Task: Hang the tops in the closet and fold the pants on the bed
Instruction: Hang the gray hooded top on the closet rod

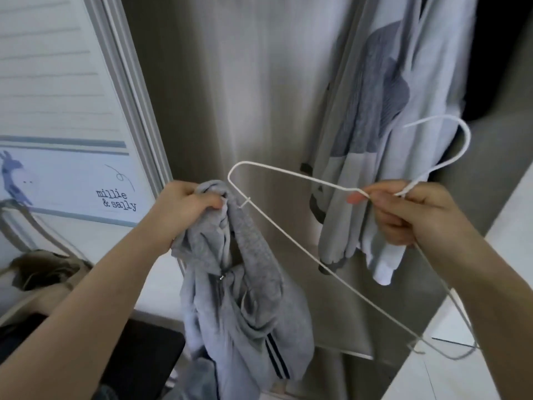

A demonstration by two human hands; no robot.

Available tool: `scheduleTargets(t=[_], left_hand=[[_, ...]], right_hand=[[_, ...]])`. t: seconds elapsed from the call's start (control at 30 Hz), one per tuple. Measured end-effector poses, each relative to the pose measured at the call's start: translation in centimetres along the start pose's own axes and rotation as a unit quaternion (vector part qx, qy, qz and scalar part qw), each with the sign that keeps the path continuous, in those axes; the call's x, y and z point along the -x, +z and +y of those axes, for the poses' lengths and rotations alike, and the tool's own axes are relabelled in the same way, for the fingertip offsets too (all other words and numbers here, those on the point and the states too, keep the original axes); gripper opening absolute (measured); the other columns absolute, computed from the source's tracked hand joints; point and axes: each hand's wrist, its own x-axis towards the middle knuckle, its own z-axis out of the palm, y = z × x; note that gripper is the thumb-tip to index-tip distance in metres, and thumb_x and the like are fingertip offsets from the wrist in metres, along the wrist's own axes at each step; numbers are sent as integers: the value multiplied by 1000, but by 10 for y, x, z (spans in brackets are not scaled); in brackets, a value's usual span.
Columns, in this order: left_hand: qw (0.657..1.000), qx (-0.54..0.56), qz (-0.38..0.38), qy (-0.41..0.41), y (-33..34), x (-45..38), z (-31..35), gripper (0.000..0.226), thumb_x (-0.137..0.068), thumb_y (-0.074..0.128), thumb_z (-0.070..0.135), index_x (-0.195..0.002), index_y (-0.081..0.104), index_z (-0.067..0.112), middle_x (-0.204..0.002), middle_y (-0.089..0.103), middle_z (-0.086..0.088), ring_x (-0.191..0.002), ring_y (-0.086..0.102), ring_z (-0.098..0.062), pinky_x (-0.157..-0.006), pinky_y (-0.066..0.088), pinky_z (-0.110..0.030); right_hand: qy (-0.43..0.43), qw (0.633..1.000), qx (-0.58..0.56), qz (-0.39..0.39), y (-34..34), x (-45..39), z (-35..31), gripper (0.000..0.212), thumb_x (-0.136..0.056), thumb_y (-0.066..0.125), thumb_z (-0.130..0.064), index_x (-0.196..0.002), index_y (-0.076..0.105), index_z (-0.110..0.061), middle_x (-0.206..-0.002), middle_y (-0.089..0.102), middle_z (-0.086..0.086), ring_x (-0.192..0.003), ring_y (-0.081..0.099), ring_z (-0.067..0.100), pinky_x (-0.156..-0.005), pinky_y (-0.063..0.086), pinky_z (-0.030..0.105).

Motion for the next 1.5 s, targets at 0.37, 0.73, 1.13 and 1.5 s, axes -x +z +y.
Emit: scheduleTargets(t=[0.37,0.73,1.13,1.5], left_hand=[[991,-133,17,23,72,19,-1,34,-83,72,38,-71,72,6,-63,66,-11,-58,63,-16,-58,51,-27],[936,-286,75,193,135,65,16,22,-87,67,26,-75,71,7,-68,66,-8,-65,62,-28,-67,54,-40],[869,-342,-62,351,130,102,-4,57,-92,30,68,-85,73,32,-92,58,9,-95,52,-17,-87,35,-36],[979,-132,134,75,121,107,-45,65,-83,49,72,-59,58,13,-50,49,-7,-51,48,-22,-51,42,-38]], right_hand=[[110,983,134,-65,1,0,47,30,-96,51,-7,-74,71,-10,-38,35,-6,-33,29,5,-36,25,17],[21,981,169,97,11,22,99,26,-88,61,-19,-65,69,-9,-49,46,12,-44,37,14,-45,29,23],[-115,984,69,118,0,58,102,60,-91,52,-36,-52,50,11,-40,40,12,-37,37,26,-40,33,42],[-85,953,243,157,-16,52,119,22,-95,55,-16,-75,62,-13,-62,59,-10,-56,54,6,-53,38,10]])
